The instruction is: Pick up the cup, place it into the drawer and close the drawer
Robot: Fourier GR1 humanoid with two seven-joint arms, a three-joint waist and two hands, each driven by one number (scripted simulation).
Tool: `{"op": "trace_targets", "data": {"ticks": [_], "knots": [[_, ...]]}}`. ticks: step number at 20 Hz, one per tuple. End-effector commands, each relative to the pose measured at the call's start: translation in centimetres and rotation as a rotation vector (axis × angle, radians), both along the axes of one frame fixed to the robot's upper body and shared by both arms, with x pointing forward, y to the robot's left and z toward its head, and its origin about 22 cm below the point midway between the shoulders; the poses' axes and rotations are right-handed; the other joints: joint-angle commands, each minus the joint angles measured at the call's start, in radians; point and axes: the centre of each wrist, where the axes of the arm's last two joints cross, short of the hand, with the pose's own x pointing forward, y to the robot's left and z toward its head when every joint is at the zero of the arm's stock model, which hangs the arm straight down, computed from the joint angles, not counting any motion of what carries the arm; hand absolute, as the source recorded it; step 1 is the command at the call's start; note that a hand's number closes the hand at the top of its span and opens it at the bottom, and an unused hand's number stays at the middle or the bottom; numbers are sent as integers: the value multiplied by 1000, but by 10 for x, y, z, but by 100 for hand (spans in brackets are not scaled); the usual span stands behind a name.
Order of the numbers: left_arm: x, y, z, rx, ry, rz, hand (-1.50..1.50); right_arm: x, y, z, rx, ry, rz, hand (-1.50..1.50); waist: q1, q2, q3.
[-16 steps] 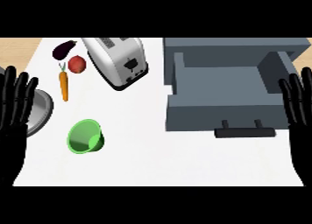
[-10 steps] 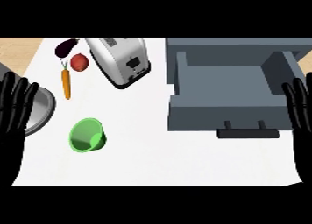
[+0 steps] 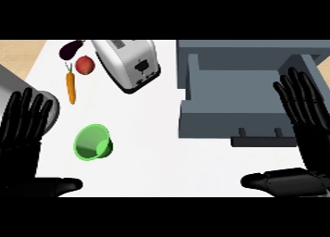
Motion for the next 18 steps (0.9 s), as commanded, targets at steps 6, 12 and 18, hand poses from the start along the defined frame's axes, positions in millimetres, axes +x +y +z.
{"op": "trace_targets", "data": {"ticks": [6,12,18], "knots": [[14,29,-54,0,133,63,-150,28,4,12,-19,-14,3,-150,-1,1,0],[15,39,-100,27,181,93,-150,42,9,1,-21,-15,16,-150,-1,1,0],[15,39,-147,48,260,135,-150,27,-7,15,-15,-34,10,-150,-7,0,0]]}}
